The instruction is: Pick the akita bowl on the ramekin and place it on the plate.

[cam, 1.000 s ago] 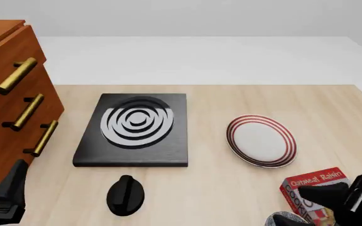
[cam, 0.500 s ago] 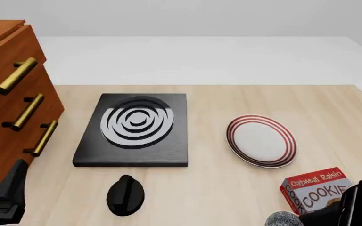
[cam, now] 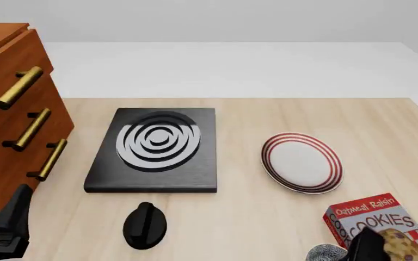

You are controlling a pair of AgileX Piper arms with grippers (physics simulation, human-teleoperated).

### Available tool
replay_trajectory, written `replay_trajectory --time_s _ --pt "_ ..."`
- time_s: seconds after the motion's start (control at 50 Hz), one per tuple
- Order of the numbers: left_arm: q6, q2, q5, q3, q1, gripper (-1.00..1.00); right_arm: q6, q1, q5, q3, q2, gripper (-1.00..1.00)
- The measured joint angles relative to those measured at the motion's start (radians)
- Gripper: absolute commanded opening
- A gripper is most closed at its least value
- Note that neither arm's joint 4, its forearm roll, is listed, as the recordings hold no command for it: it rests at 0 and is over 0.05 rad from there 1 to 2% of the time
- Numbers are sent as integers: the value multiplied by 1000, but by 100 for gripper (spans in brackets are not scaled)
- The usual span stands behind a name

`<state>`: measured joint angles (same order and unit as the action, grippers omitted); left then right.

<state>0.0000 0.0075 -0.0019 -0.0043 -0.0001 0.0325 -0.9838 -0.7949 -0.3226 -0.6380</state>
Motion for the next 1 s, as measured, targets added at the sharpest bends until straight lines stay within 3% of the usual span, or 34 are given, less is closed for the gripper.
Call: replay_trajectory --time_s 0.36,0.94,0.96,1.0 --pt "0 0 0 0 0 100 -15 20 22 47 -4 100" --pt "0 0 0 0 0 100 38 -31 243 136 -162 100" --pt "0 0 0 0 0 100 37 -31 242 136 -161 -100" --pt "0 0 0 0 0 100 29 -21 227 134 -146 -100"
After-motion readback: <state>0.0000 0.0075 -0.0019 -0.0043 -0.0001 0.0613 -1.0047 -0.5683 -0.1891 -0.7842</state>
